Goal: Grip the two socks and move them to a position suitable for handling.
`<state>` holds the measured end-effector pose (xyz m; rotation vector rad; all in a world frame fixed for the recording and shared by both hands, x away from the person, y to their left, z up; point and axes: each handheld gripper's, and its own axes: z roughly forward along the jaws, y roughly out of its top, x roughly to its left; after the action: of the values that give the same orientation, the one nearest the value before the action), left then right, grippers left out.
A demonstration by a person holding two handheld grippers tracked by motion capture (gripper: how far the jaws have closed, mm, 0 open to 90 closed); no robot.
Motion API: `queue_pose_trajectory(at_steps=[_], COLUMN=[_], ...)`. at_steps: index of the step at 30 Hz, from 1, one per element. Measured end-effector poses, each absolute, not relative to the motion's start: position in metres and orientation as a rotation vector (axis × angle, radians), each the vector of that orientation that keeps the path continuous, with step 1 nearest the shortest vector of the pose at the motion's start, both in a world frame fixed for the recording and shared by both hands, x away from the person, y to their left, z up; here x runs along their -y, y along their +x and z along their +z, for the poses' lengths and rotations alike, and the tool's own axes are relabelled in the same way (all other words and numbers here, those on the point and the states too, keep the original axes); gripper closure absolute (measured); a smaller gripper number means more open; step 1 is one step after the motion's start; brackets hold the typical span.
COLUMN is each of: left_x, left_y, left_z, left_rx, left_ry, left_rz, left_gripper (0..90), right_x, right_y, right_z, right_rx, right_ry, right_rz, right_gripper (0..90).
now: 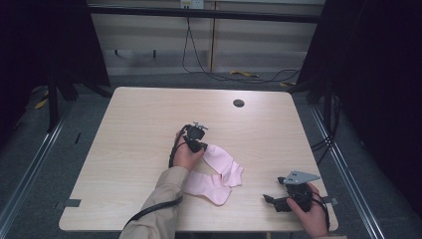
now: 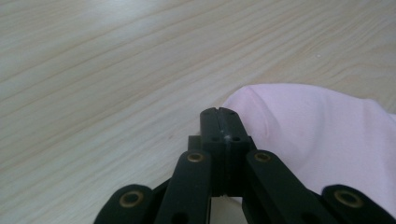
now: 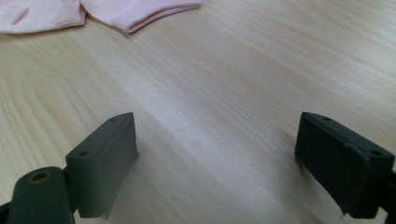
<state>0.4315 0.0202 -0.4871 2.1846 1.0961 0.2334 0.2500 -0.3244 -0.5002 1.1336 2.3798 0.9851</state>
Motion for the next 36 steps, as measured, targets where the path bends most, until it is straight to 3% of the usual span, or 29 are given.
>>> queue_pose_trajectory(at_steps=[11, 14, 23, 32, 36], left_x=[-0.078, -0.081, -0.097, -0.12, -0.128], left_y=[0.403, 0.399, 0.361, 0.334, 0.333], left_z=[-0.487, -0.487, -0.476, -0.487, -0.492], left_rx=[-1.159, -1.141, -1.08, -1.083, -1.098], left_ry=[2.126, 2.118, 2.054, 2.051, 2.055], left_rz=[0.248, 0.283, 0.237, 0.262, 0.266], left_gripper=[87.9, 78.3, 65.0, 58.8, 60.4], right_x=[0.324, 0.324, 0.324, 0.323, 0.309], right_y=[0.25, 0.25, 0.25, 0.25, 0.249], right_z=[-0.5, -0.5, -0.5, -0.5, -0.499], right_rx=[-2.379, -2.379, -2.379, -2.372, -2.371], right_ry=[1.135, 1.136, 1.136, 1.145, 1.141], right_rz=[0.985, 0.985, 0.985, 0.98, 0.984], right_gripper=[12.3, 12.3, 12.3, 12.1, 14.3])
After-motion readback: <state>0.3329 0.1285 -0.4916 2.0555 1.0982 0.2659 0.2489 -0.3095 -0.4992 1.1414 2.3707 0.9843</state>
